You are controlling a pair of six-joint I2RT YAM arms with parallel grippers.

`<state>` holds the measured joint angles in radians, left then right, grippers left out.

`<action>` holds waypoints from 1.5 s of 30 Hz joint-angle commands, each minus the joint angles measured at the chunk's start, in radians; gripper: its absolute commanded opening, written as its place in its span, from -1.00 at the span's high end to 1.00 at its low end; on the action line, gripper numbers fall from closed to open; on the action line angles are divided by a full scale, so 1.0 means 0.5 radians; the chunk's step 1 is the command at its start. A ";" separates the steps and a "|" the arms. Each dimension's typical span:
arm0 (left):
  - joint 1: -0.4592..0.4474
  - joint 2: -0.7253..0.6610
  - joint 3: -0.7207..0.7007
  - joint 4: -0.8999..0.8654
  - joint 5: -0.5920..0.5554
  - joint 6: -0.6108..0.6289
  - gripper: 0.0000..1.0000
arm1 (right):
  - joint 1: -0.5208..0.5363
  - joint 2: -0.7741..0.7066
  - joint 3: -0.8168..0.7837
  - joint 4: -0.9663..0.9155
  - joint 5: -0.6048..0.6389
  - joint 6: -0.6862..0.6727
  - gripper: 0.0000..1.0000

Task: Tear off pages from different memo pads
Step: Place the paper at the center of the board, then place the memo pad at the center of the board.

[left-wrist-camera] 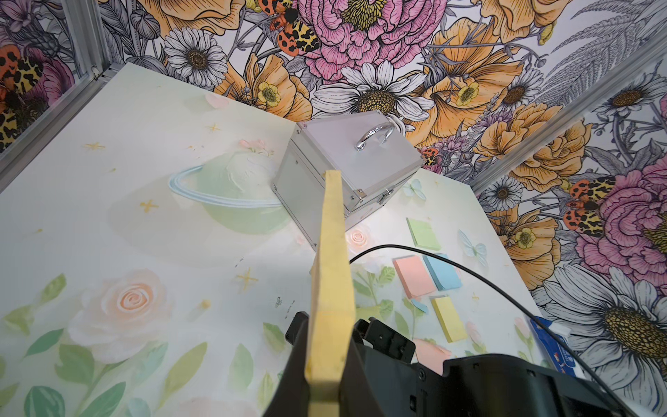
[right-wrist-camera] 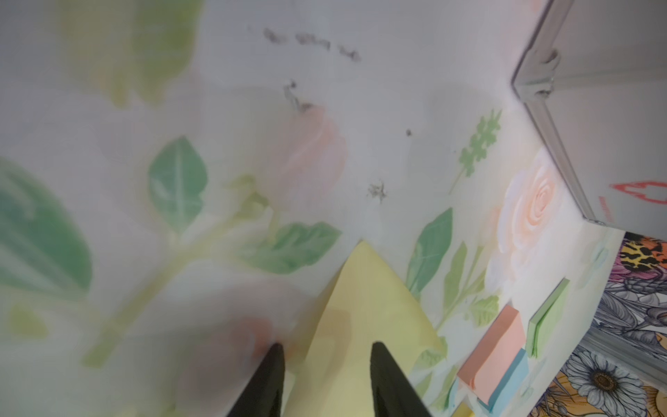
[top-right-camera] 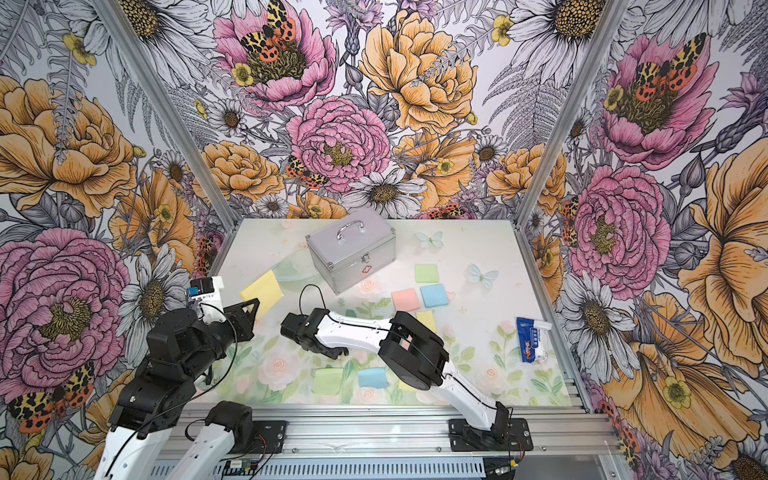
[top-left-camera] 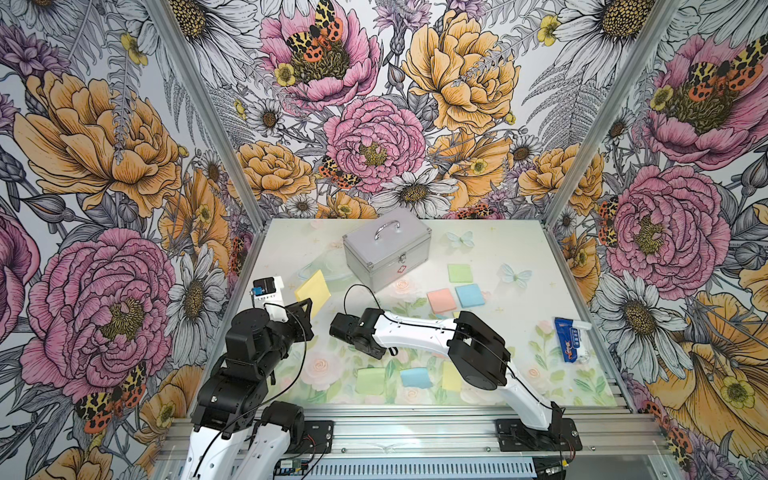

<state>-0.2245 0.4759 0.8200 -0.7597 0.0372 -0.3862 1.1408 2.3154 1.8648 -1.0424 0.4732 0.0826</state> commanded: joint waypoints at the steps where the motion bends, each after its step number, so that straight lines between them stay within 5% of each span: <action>1: 0.026 0.024 -0.037 0.079 0.054 -0.019 0.78 | -0.026 -0.139 0.042 0.083 -0.154 0.004 0.04; 9: 0.111 0.136 -0.146 0.247 0.249 -0.088 0.77 | -0.121 -0.664 -0.338 0.275 -0.334 0.008 -0.08; 15: 0.255 0.416 -0.403 0.801 0.945 -0.388 0.85 | -0.372 -1.291 -0.883 0.482 -0.351 0.059 -0.09; 20: -0.221 0.527 -0.453 1.139 0.476 -0.410 0.85 | -0.713 -1.787 -1.339 0.705 -0.363 0.124 -0.09; 26: -0.691 1.266 -0.418 1.899 0.149 -0.467 0.85 | -0.935 -2.177 -1.653 0.959 -0.388 0.192 -0.10; 34: -0.713 2.335 -0.043 2.497 0.334 -0.529 0.87 | -0.990 -2.376 -1.853 1.074 -0.428 0.216 -0.10; 45: -0.482 3.092 0.190 2.657 0.401 -0.634 0.92 | -1.069 -2.444 -1.979 1.121 -0.454 0.132 -0.11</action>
<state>-0.5289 1.9697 0.8940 0.5381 0.2325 -0.6827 0.6170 1.1061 0.8841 -0.5217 0.2588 0.1638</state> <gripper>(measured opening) 0.120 0.555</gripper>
